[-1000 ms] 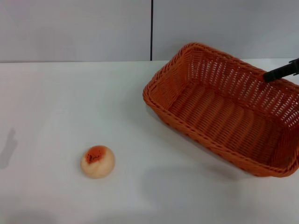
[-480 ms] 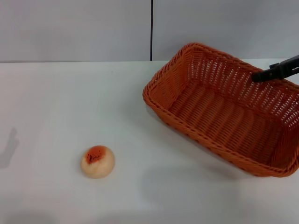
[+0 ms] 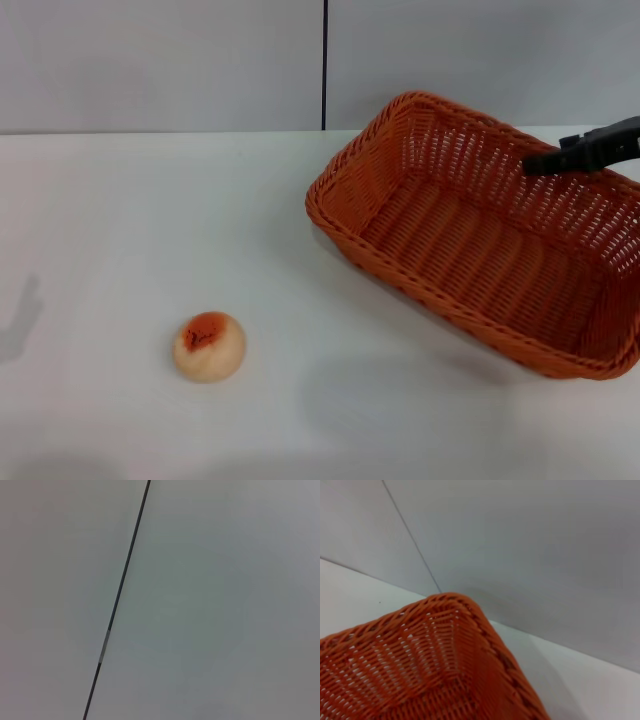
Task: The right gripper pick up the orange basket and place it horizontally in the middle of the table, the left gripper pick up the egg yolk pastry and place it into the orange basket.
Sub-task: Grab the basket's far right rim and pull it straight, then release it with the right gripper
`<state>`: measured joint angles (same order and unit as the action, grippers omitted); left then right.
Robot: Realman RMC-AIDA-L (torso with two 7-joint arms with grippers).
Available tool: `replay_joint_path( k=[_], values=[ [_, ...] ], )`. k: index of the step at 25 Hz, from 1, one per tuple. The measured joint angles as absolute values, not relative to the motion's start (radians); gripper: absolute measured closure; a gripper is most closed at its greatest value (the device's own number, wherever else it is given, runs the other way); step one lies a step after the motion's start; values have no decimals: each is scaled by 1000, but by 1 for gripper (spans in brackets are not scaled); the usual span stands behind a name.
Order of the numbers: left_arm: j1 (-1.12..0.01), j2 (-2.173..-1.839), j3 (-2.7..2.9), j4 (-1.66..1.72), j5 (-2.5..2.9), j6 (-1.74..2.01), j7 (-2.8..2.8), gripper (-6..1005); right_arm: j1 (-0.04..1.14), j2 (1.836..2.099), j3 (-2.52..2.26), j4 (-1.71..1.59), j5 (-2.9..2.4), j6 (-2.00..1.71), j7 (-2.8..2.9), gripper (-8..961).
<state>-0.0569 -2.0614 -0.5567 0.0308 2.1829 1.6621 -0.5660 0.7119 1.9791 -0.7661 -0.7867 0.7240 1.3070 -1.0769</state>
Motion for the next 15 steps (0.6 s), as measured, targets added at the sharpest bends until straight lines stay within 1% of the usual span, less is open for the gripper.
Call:
replay_joint_path(
  k=[5,15],
  values=[
    [-57,-2063,-555,27,2183,1668,-566,211,711,1985,-775,-776,721,1300,-1077,354],
    [-58,-2064,-554,22,2184,1696,-565,214,703,1985,-792,-794,691,1306,-1079,371]
  ],
)
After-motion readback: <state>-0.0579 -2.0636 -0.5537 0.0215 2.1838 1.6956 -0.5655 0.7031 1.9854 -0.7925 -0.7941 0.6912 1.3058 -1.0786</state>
